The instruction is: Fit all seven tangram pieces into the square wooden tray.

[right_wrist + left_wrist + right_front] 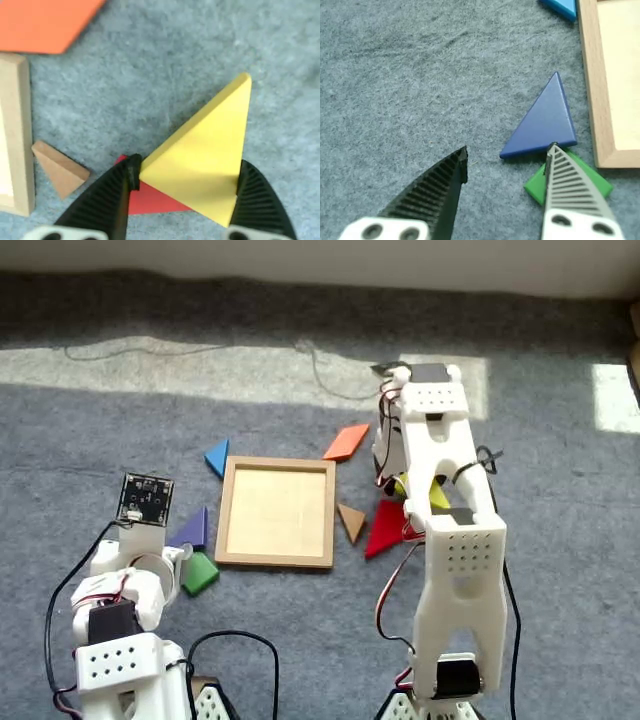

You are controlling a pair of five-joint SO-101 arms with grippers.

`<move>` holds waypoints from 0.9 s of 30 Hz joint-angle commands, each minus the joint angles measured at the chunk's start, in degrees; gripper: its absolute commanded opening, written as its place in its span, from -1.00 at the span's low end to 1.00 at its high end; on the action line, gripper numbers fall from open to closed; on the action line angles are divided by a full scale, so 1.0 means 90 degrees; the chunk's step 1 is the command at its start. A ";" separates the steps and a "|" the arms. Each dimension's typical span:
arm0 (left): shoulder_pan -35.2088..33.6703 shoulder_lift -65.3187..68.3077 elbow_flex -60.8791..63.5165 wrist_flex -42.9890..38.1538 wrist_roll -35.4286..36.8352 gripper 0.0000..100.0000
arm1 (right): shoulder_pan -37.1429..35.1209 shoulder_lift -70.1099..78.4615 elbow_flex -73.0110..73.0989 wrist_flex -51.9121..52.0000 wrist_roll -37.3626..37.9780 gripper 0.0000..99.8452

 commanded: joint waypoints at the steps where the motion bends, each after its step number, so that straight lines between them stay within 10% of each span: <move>1: 0.0073 -0.0083 -0.0093 0.0000 0.0039 -0.48 | -0.0142 -0.0894 -0.0103 0.0317 0.0010 -0.59; 27: 0.0073 -0.0083 0.0005 -0.0147 0.0039 -0.48 | -0.2808 -0.4264 0.2945 -0.0532 -0.2686 -0.59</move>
